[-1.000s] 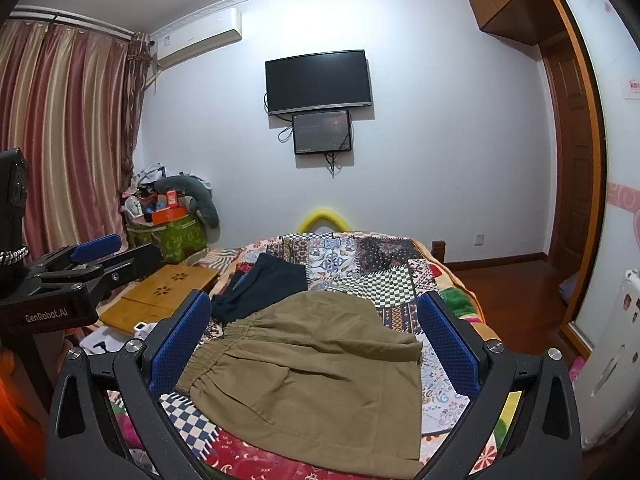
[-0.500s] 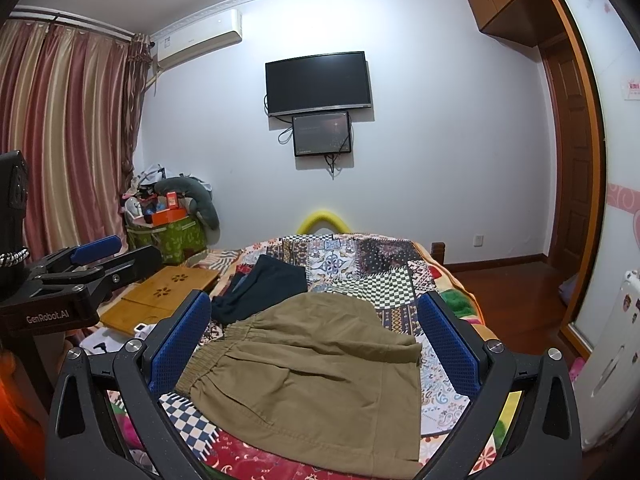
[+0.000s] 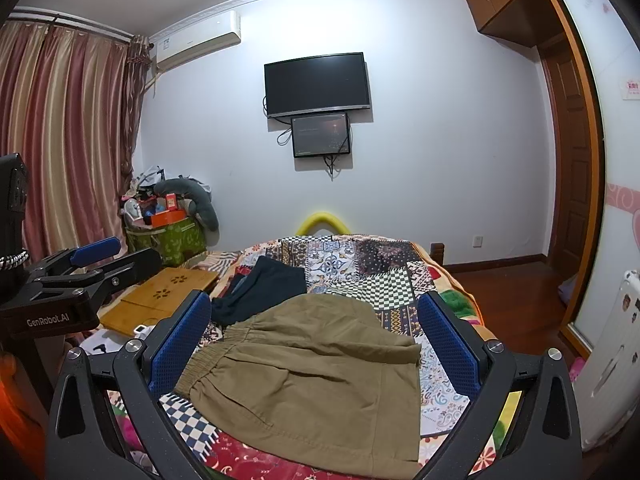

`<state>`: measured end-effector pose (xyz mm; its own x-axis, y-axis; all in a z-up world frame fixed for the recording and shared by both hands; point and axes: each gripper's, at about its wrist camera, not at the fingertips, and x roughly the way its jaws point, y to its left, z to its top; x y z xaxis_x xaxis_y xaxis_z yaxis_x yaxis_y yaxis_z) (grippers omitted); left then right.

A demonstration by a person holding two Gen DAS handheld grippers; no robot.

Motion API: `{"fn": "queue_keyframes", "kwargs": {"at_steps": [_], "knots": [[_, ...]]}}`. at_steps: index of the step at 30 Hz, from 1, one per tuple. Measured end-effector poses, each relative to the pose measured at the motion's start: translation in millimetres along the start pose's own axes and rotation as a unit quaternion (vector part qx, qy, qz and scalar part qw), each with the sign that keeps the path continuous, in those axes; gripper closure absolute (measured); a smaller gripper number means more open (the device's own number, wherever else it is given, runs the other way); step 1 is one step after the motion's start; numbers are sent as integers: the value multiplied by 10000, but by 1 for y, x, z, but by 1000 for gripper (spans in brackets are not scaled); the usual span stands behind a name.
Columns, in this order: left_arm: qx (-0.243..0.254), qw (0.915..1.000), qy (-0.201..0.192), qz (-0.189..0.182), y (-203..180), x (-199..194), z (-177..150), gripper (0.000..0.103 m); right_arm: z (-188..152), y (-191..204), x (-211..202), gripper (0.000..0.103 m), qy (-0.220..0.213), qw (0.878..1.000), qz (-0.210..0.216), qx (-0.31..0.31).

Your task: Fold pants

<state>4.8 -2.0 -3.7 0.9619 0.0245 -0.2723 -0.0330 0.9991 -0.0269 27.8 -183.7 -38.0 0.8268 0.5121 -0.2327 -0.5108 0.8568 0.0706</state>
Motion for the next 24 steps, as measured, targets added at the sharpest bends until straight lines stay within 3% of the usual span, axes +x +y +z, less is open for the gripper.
{"fn": "queue_keyframes", "kwargs": {"at_steps": [24], "knots": [[19,10000,-37,15,0,-3,2,0,0,0,0,1,-5,10000,-5,0]]}}
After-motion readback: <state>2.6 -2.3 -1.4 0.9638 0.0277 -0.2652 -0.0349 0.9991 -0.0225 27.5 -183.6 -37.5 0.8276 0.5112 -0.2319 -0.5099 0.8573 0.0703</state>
